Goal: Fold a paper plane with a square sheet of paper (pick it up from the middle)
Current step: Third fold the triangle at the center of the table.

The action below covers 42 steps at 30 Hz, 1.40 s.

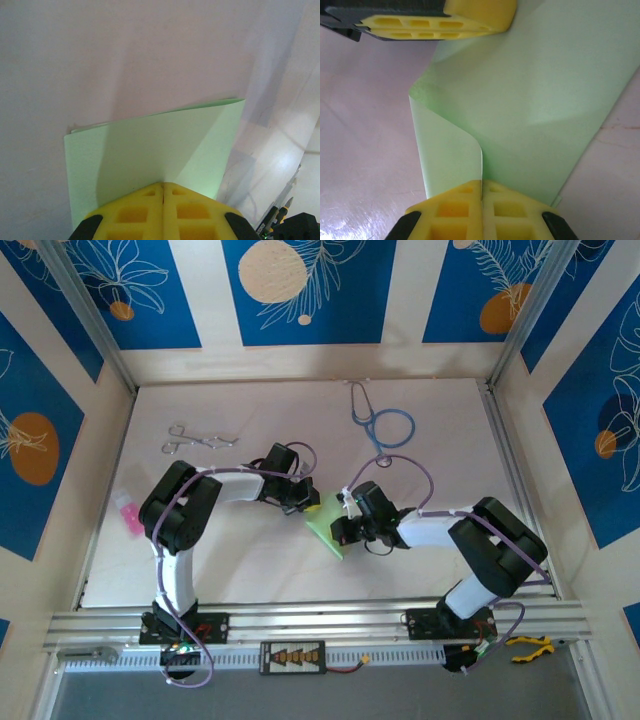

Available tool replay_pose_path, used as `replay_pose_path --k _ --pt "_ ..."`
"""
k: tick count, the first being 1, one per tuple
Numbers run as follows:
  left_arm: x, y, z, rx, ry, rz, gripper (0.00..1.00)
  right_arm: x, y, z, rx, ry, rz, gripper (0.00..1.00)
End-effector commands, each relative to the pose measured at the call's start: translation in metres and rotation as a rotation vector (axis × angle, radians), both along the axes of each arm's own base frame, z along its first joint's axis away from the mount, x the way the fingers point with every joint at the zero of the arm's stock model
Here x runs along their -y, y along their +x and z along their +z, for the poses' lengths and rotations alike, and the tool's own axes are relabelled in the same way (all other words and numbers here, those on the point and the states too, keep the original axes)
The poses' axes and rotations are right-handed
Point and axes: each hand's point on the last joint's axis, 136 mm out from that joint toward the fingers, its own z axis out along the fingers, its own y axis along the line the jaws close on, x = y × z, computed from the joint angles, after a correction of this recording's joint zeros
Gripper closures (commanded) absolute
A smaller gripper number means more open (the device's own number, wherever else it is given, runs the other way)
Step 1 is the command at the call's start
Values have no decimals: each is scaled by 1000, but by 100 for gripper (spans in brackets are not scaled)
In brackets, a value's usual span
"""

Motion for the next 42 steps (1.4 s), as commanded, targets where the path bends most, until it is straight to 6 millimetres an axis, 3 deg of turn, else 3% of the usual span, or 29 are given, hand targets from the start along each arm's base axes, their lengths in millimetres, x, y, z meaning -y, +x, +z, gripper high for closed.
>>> replay_pose_path --k 1,17,42 --pt "-10 -13 -14 -49 62 14 97 -3 5 4 12 -5 6 100" --pt "-11 -12 -13 -43 66 15 97 -1 -4 7 -11 10 19 100" --pt "-11 -12 -12 -43 69 16 96 1 -5 -7 -48 -20 8 100"
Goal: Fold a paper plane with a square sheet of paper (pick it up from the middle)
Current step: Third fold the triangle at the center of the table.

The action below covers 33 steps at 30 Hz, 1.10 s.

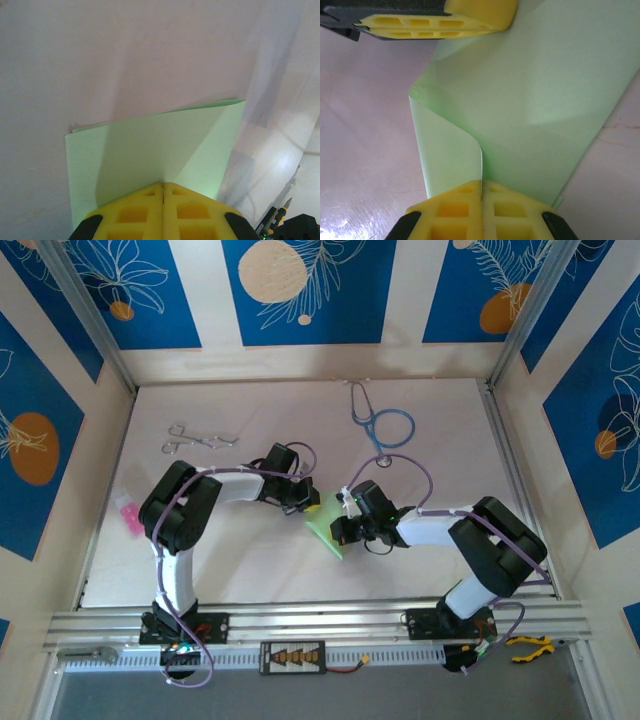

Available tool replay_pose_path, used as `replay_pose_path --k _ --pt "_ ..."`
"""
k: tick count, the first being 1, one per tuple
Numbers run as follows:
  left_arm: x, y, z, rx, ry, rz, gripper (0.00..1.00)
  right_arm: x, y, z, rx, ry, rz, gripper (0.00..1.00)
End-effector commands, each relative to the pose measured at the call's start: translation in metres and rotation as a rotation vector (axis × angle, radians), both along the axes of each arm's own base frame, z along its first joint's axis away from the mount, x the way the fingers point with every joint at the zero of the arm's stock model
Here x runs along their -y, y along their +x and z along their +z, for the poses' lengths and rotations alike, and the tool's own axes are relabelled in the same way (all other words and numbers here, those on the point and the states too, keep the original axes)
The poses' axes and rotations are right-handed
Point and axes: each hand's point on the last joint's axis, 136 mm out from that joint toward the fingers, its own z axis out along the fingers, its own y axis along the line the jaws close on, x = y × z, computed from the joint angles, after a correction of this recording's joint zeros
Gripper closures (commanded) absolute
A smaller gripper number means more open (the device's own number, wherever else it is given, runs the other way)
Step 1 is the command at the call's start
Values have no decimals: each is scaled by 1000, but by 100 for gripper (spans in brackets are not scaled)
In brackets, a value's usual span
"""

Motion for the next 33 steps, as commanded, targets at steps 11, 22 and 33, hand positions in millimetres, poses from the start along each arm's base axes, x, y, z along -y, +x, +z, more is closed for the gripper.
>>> replay_pose_path --k 11,22,33 --pt "-11 -10 -10 -31 68 12 95 3 -4 -11 -36 -28 -4 100" --pt "-15 5 36 117 82 14 77 4 -3 -8 -27 -31 -7 100" --pt "-7 -42 57 128 -76 17 92 7 0 -7 -23 -32 -31 100"
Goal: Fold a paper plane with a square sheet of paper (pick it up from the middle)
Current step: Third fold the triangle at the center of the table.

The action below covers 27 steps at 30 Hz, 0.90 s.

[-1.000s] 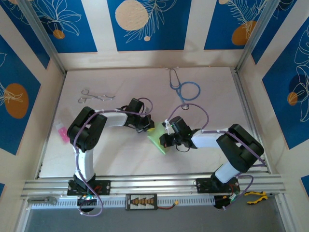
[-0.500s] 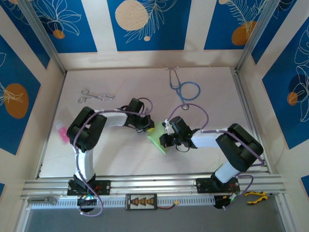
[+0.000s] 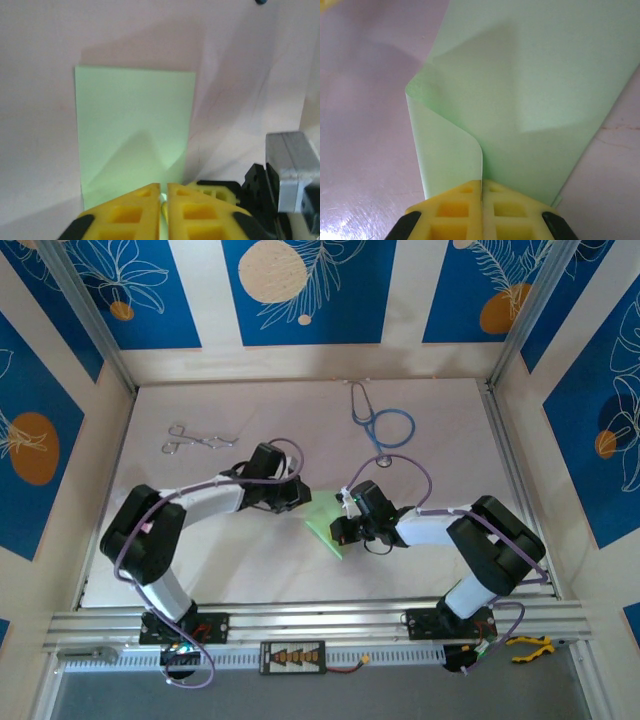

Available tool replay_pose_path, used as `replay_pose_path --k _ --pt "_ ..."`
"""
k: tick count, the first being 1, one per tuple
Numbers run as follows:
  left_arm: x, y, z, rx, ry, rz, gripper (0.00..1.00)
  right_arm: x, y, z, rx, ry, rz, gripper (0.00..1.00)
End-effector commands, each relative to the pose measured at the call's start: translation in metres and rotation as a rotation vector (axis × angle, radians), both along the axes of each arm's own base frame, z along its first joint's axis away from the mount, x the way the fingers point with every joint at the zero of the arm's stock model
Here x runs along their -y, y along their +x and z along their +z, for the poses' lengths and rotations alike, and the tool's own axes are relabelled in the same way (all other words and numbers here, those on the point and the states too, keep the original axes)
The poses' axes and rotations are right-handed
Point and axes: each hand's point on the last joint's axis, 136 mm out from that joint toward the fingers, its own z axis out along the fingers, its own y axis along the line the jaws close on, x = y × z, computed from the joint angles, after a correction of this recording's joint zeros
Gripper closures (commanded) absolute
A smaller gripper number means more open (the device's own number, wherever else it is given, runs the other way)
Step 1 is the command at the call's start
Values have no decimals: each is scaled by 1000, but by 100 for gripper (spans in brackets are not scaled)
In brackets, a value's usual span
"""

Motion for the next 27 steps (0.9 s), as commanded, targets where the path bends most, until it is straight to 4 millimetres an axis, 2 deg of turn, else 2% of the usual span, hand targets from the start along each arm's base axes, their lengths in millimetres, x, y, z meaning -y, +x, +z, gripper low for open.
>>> replay_pose_path --k 1,7,16,22,27 --pt "18 -23 6 -18 -87 -38 94 7 0 -4 -15 -28 -35 100" --pt "38 -47 0 -40 -177 -25 100 9 4 -2 -15 -22 -51 100" --pt "33 -50 -16 -72 -195 45 100 10 4 -3 -20 -28 -54 100" --pt "36 -47 -15 -64 -207 43 100 10 3 -3 -21 -30 -54 100" --pt "30 -52 -31 -103 -152 50 100 11 2 -5 -26 -34 -53 100"
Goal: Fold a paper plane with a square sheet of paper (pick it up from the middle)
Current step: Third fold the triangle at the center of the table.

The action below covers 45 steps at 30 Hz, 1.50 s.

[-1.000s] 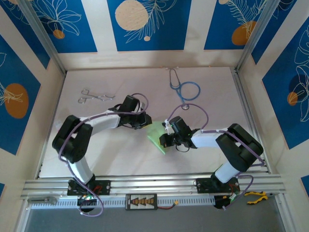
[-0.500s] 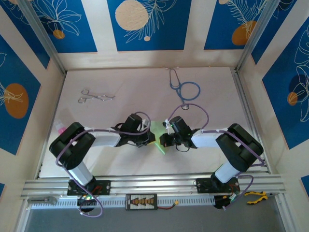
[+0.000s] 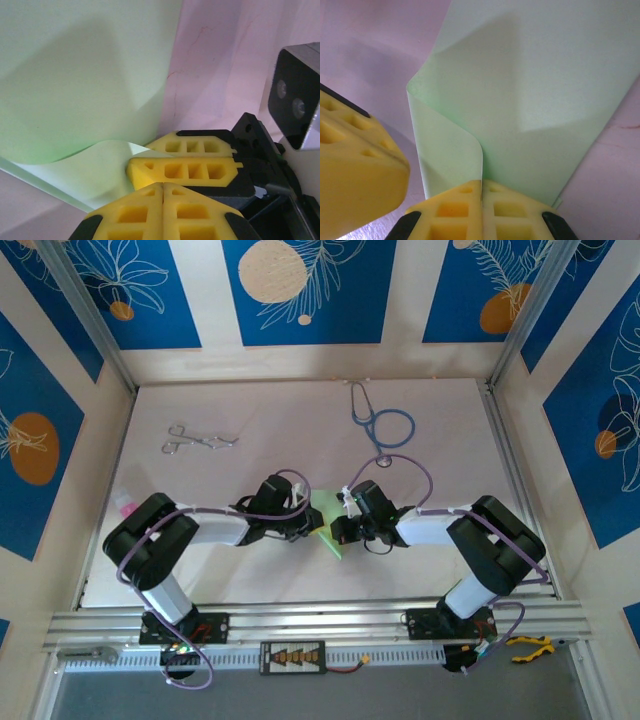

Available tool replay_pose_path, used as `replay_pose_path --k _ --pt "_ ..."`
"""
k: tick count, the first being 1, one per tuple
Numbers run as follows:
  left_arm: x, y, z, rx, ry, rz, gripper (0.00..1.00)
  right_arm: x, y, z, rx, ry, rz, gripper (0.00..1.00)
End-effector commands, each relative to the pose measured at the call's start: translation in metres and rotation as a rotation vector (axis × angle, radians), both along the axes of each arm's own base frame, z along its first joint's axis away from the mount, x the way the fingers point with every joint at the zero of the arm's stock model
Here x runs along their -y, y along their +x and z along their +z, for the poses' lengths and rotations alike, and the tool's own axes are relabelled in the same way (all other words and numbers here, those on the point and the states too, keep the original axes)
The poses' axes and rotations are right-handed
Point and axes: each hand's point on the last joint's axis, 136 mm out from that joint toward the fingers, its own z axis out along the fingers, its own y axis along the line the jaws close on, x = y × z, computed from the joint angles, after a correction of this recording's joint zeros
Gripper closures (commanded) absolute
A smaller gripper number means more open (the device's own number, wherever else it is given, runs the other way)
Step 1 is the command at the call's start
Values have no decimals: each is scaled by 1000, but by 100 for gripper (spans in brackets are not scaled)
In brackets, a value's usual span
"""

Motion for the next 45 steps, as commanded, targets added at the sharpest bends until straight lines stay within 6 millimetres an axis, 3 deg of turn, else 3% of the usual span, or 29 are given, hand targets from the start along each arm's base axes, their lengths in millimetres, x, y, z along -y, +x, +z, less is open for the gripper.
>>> replay_pose_path --k 1,9,16,21,25,28,31,35,39,45 --pt "-6 -3 -17 -35 51 13 100 9 -1 -5 -16 -36 -28 100" --pt "-17 -8 -42 -69 139 13 100 10 -2 -6 -20 -35 -27 100" --pt "-28 -15 -62 -98 195 19 100 1 -1 5 -30 5 -14 98" --pt "-27 -11 -60 -90 192 31 100 1 7 27 -21 24 -37 85" --pt "-22 -7 -58 -84 184 34 100 15 11 45 -59 28 -111 70" --pt "-20 -3 -55 -75 173 48 100 23 5 56 -105 64 -136 65" --pt "-18 1 -53 -67 166 55 100 15 -8 68 -147 144 -102 68" --pt "-16 2 -52 -64 155 54 100 -4 -27 75 -222 243 -49 83" --pt "-17 1 -52 -63 159 48 100 -16 -36 58 -282 185 -35 93" --pt "-16 0 -51 -61 162 35 100 -19 -31 37 -294 99 -46 98"
